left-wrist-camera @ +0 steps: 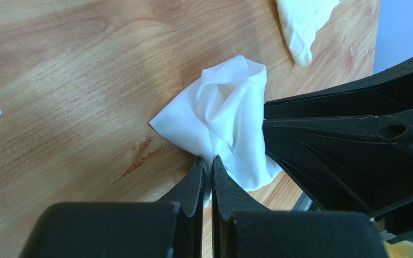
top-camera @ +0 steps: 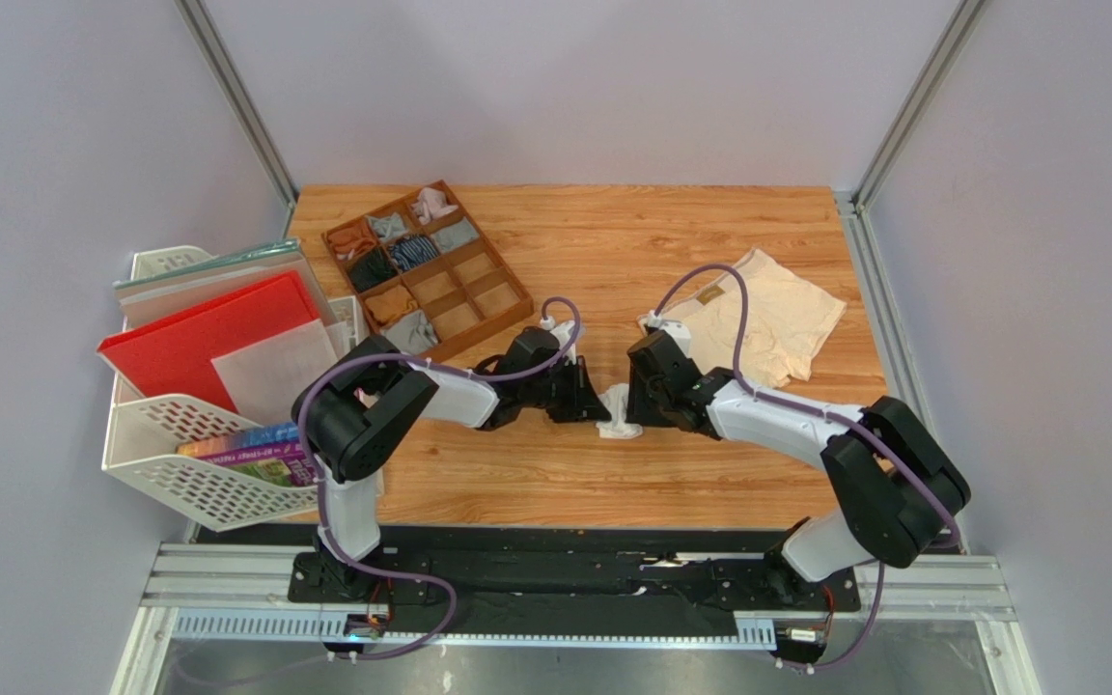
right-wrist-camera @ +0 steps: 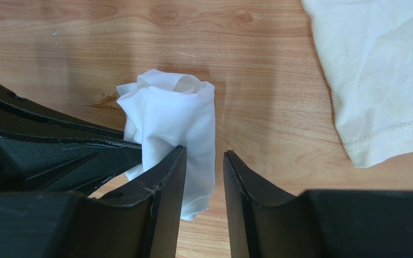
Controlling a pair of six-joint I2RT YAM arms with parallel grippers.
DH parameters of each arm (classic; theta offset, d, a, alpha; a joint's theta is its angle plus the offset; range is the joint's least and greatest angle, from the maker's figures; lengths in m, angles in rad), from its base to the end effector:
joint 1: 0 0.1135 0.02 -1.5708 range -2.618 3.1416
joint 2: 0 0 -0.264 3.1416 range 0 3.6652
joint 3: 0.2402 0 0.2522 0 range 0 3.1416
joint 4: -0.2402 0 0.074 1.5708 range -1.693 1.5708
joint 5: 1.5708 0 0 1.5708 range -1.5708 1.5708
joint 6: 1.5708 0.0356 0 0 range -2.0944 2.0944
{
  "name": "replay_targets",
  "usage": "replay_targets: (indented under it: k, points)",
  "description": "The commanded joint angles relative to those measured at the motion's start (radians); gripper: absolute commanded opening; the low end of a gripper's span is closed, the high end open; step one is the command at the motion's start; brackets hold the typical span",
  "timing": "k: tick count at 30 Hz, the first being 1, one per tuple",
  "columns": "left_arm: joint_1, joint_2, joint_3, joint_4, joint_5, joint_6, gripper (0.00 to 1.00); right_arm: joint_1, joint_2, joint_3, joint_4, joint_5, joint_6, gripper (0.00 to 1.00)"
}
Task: Roll the underwear
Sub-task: Roll the underwear at the center of the board.
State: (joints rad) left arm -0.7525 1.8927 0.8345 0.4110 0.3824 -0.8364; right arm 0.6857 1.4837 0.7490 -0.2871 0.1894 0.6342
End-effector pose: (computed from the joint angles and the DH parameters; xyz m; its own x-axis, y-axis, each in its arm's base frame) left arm 0.2547 -0.2567 0.1154 -0.9269 -0.0755 -0.3676 0.2439 0.6234 -0.7429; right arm 0.2178 0.1695 0.1639 -0.8553 0.0522 -0.5155 -0.0485 0.9825 0.1798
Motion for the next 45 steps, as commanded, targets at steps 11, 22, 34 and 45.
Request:
replay_targets:
  k: [11, 22, 34, 45]
  points:
    - [-0.005, 0.048, 0.02, -0.113, -0.027, 0.08, 0.0, 0.011, 0.001, -0.004, 0.135, -0.088, 0.009, 0.37]
    - [-0.005, 0.031, 0.0, -0.077, -0.023, 0.071, 0.0, 0.043, 0.104, 0.006, 0.14, -0.113, 0.012, 0.32]
    - [0.002, -0.107, -0.04, -0.169, -0.085, 0.092, 0.48, 0.06, 0.188, 0.036, 0.083, -0.05, 0.027, 0.28]
    - [0.025, -0.181, -0.14, -0.109, -0.158, -0.032, 0.5, 0.072, 0.179, 0.047, 0.062, -0.03, 0.024, 0.28]
